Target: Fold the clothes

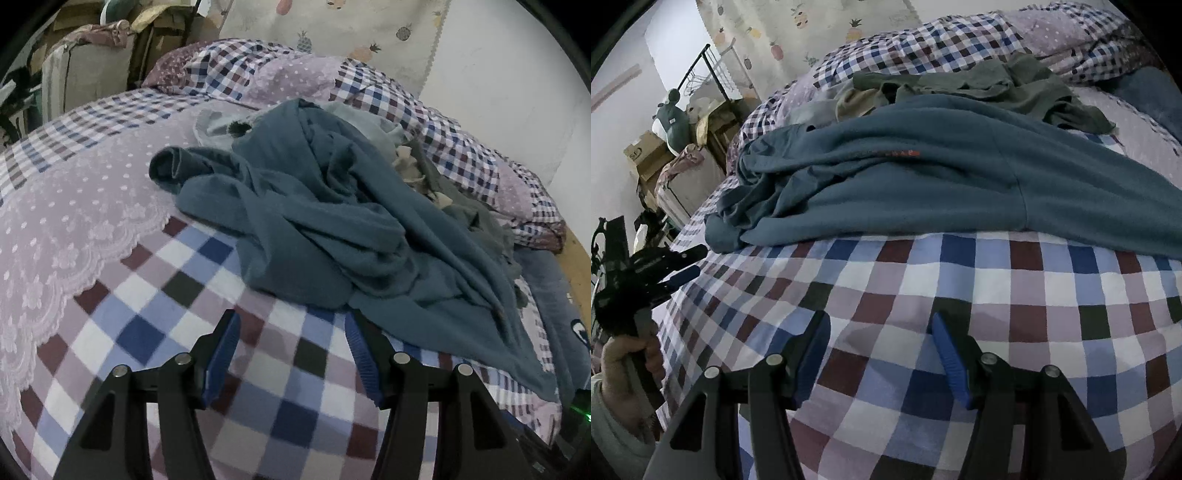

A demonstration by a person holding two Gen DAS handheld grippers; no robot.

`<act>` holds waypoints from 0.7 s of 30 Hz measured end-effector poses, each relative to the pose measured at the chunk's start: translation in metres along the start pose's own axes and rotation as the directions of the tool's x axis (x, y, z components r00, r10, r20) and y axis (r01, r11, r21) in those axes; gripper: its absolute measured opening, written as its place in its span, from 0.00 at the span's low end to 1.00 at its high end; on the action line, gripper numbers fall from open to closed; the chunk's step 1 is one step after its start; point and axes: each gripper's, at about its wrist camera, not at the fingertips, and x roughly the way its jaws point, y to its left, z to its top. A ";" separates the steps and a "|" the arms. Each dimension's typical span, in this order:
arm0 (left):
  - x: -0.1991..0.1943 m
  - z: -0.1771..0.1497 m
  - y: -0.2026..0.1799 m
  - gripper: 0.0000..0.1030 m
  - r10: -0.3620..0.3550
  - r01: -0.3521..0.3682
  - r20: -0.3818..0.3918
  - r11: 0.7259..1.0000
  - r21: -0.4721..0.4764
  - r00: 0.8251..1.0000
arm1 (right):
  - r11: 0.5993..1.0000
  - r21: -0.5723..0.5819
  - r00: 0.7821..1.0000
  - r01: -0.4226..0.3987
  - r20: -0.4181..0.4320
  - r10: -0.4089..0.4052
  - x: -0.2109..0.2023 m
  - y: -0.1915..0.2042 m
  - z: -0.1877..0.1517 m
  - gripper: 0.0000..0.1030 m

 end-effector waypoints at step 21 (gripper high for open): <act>-0.016 0.030 -0.017 0.02 -0.151 0.145 0.055 0.985 0.091 0.987 | 1.000 0.013 1.000 -0.004 0.003 0.004 -0.003 -0.002 -0.002 0.59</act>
